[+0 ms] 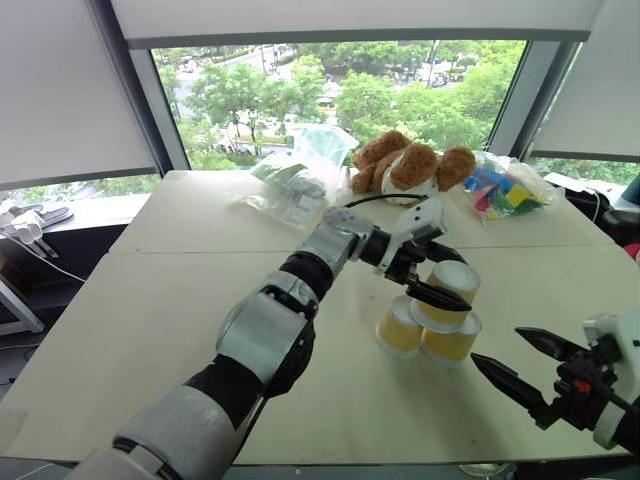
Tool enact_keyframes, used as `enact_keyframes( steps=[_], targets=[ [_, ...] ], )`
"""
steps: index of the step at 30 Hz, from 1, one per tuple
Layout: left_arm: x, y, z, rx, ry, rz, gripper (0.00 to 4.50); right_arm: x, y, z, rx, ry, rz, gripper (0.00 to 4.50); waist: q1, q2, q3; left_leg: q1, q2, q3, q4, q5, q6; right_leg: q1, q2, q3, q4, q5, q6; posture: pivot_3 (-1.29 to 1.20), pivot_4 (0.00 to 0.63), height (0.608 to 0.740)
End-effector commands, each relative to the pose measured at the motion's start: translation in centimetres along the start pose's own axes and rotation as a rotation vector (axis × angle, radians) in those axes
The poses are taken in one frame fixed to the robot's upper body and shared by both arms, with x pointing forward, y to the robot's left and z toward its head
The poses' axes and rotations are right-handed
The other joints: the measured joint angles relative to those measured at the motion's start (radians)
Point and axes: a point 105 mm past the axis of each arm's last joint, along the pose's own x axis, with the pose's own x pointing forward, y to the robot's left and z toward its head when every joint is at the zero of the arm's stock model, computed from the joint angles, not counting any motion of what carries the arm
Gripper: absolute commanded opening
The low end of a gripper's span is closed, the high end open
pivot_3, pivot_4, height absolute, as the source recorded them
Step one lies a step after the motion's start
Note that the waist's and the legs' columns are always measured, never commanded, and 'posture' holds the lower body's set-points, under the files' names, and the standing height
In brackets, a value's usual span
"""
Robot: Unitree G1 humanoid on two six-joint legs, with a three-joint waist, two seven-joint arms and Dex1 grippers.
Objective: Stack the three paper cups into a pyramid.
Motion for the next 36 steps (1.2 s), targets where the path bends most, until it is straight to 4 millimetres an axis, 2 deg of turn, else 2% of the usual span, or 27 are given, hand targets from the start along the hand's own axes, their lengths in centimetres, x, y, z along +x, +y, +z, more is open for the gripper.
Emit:
enact_keyframes(
  steps=[1, 8, 10, 14, 16, 18, 20, 22, 24, 29, 32, 36],
  targets=[
    [-0.5, 0.3, 1.6, 0.019, -0.047, 0.006, 4.46, 0.1, 0.1, 0.7, -0.034, -0.027, 0.007, 4.5, 0.0, 0.0, 0.0, 0.0, 0.0, 0.0, 0.0, 0.0, 0.0, 0.0, 0.0, 0.0, 0.0, 0.0, 0.0, 0.0, 0.15, 0.74],
    [-2.6, 1.2, 3.2, 0.037, -0.1, 0.068, 4.46, 0.8, -0.3, 0.9, -0.043, -0.032, 0.025, 4.5, -0.001, 0.0, 0.0, 0.0, 0.0, 0.0, 0.001, 0.0, 0.0, 0.0, 0.0, 0.0, 0.0, 0.0, 0.0, 0.0, 0.15, 0.74],
    [-4.4, 1.8, 4.1, 0.052, -0.13, 0.125, 4.46, 0.9, -0.5, 1.0, -0.046, -0.033, 0.029, 4.5, -0.001, 0.0, 0.0, 0.0, 0.0, 0.0, 0.001, 0.0, 0.0, 0.0, 0.0, 0.0, 0.001, 0.0, 0.0, 0.0, 0.15, 0.74],
    [-10.0, 2.9, 4.6, 0.054, -0.163, 0.276, 4.46, 0.7, -0.9, 0.6, -0.034, -0.04, 0.015, 4.5, -0.005, 0.001, 0.0, 0.0, 0.0, 0.0, 0.001, 0.0, 0.0, -0.001, 0.0, 0.0, 0.001, 0.0, 0.0, 0.0, 0.15, 0.74],
    [-14.0, 2.7, 2.7, 0.013, -0.124, 0.361, 4.46, 0.2, -1.5, 0.0, -0.005, -0.043, -0.013, 4.5, -0.009, 0.001, -0.001, 0.0, 0.001, -0.001, 0.001, 0.0, 0.0, -0.001, 0.0, 0.0, 0.002, 0.0, 0.0, 0.0, 0.15, 0.74],
    [-17.1, 1.8, -0.3, -0.034, -0.042, 0.417, 4.46, -0.4, -2.2, -0.7, 0.022, -0.038, -0.035, 4.5, -0.021, 0.003, -0.002, 0.0, 0.001, -0.001, 0.0, 0.0, 0.0, -0.001, 0.0, 0.0, 0.003, 0.0, 0.0, 0.0, 0.15, 0.74],
    [-19.6, 0.0, -3.4, -0.117, 0.025, 0.464, 4.46, -1.0, -3.1, -1.2, 0.045, -0.035, -0.054, 4.5, -0.026, 0.004, -0.002, 0.001, 0.0, -0.001, 0.0, 0.0, 0.0, -0.001, 0.0, 0.0, 0.005, 0.0, 0.0, 0.0, 0.15, 0.74],
    [-21.1, -2.5, -6.2, -0.216, 0.061, 0.511, 4.46, -1.4, -3.8, -1.5, 0.065, -0.033, -0.056, 4.5, -0.028, 0.005, -0.003, 0.002, 0.0, -0.001, 0.0, 0.0, 0.0, -0.001, -0.001, 0.001, 0.006, 0.0, 0.0, 0.0, 0.15, 0.74],
    [-21.3, -5.6, -8.4, -0.318, 0.073, 0.544, 4.46, -1.5, -4.0, -2.0, 0.087, -0.013, -0.037, 4.5, -0.026, 0.004, -0.003, 0.001, -0.001, -0.003, 0.001, 0.0, 0.0, -0.002, 0.0, 0.002, 0.007, 0.0, -0.001, 0.0, 0.15, 0.74],
    [-18.9, -13.2, -12.4, -0.487, 0.102, 0.608, 4.46, -0.8, -4.9, -3.9, 0.146, 0.032, 0.007, 4.5, -0.015, 0.005, -0.003, -0.001, -0.002, -0.008, 0.002, 0.0, 0.0, -0.002, 0.0, 0.005, 0.008, 0.001, -0.001, 0.0, 0.15, 0.74],
    [-18.3, -14.6, -13.0, -0.523, 0.051, 0.738, 4.46, -0.5, -5.5, -4.5, 0.163, 0.048, 0.018, 4.5, 0.004, 0.006, -0.004, -0.001, -0.002, -0.008, 0.003, 0.0, 0.0, 0.002, 0.001, 0.005, -0.002, 0.001, -0.001, 0.0, 0.15, 0.74],
    [-17.0, -15.6, -13.4, -0.556, -0.009, 0.793, 4.46, 0.0, -6.0, -5.1, 0.156, 0.083, 0.038, 4.5, 0.01, 0.008, -0.005, 0.001, -0.002, -0.009, 0.004, 0.0, -0.001, 0.004, 0.001, 0.005, -0.001, 0.0, -0.001, 0.0, 0.15, 0.74]
  ],
)
